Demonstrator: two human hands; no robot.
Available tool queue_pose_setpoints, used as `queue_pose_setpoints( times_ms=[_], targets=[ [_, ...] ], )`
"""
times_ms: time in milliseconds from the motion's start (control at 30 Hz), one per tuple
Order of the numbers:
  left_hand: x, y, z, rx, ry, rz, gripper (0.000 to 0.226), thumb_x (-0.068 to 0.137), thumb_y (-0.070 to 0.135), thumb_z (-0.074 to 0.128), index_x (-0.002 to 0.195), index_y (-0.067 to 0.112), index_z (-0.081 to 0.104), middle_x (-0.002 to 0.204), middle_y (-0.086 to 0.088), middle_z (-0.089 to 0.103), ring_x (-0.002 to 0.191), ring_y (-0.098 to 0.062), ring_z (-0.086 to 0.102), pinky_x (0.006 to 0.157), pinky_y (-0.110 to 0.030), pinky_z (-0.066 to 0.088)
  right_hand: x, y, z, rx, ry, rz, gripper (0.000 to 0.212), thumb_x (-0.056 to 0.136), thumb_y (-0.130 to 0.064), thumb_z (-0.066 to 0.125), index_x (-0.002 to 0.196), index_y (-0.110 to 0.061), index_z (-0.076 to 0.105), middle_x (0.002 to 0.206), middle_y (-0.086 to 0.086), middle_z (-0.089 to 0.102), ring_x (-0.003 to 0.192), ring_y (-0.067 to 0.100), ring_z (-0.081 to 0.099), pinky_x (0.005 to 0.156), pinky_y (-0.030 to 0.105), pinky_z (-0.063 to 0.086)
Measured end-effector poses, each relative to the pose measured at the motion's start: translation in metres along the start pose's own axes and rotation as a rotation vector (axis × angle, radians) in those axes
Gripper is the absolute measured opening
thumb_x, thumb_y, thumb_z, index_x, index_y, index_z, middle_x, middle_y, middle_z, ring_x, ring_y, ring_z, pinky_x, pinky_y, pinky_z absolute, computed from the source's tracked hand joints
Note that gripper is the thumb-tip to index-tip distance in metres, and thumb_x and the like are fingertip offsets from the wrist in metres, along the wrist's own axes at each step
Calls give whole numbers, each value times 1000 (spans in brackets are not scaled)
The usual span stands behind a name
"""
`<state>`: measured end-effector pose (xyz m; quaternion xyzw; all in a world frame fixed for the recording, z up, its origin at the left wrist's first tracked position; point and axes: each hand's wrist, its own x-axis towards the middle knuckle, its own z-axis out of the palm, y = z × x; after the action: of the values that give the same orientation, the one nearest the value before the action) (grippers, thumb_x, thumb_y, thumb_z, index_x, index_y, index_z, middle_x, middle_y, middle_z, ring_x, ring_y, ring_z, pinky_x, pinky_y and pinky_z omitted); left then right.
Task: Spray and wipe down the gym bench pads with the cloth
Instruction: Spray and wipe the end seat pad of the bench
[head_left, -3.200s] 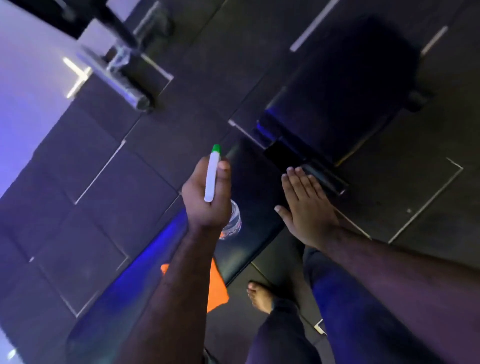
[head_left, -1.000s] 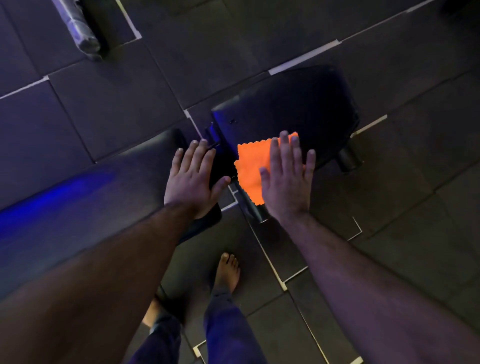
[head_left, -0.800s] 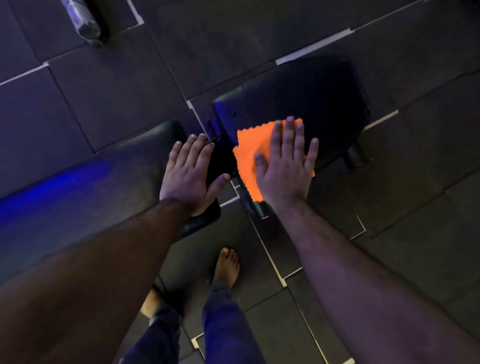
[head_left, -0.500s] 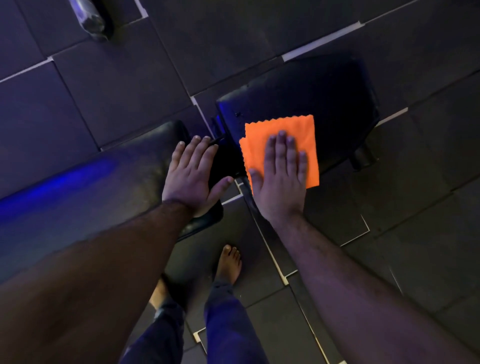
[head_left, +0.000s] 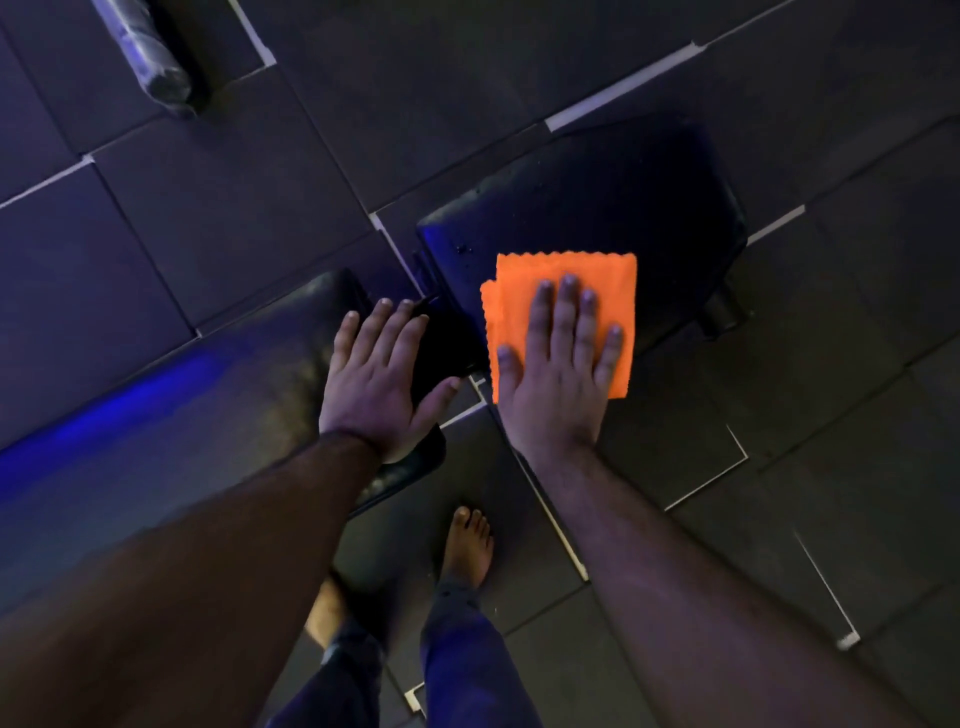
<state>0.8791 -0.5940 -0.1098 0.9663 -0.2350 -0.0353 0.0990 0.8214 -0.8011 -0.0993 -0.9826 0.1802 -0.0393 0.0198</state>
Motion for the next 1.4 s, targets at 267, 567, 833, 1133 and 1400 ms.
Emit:
queue_pose_setpoints(
  times_ms=[267, 567, 833, 1133, 1400],
  targets=[
    [-1, -2, 2, -6, 7, 17, 83, 103, 75, 36, 160, 16, 43, 173, -6, 41, 164, -34, 27, 136, -51, 1, 73, 42, -23, 150, 74, 392, 77, 108, -55, 36, 171, -15, 17, 180, 10, 10, 166, 31, 7, 127, 71, 10],
    [1, 3, -5, -7, -23, 6, 83, 102, 71, 40, 161, 13, 45, 173, -7, 42, 163, -35, 27, 135, -54, 4, 36, 27, -28, 131, 6, 420, 79, 109, -50, 34, 171, -9, 7, 180, 13, 3, 166, 33, 1, 133, 57, 7],
    [1, 0, -1, 1, -35, 20, 88, 103, 80, 28, 161, 15, 44, 172, -6, 42, 164, -34, 25, 135, -55, 6, 180, 46, -40, -33, 34, 362, 78, 106, -50, 30, 169, -6, 17, 178, 16, 13, 165, 35, 11, 132, 57, 11],
    [1, 3, -8, -11, -62, 6, 94, 102, 80, 21, 159, 12, 48, 168, -8, 48, 163, -35, 28, 135, -57, 7, 113, 39, -46, -69, -58, 248, 81, 108, -51, 29, 170, -5, 5, 179, 16, 2, 166, 36, 2, 133, 58, 3],
    [1, 4, -11, -22, -86, 5, 92, 101, 81, 26, 158, 13, 50, 167, -7, 51, 163, -35, 28, 135, -57, 6, 151, 12, -47, -131, -83, 125, 79, 107, -48, 30, 169, -3, 10, 178, 21, 8, 165, 39, 7, 132, 60, 10]
  ],
)
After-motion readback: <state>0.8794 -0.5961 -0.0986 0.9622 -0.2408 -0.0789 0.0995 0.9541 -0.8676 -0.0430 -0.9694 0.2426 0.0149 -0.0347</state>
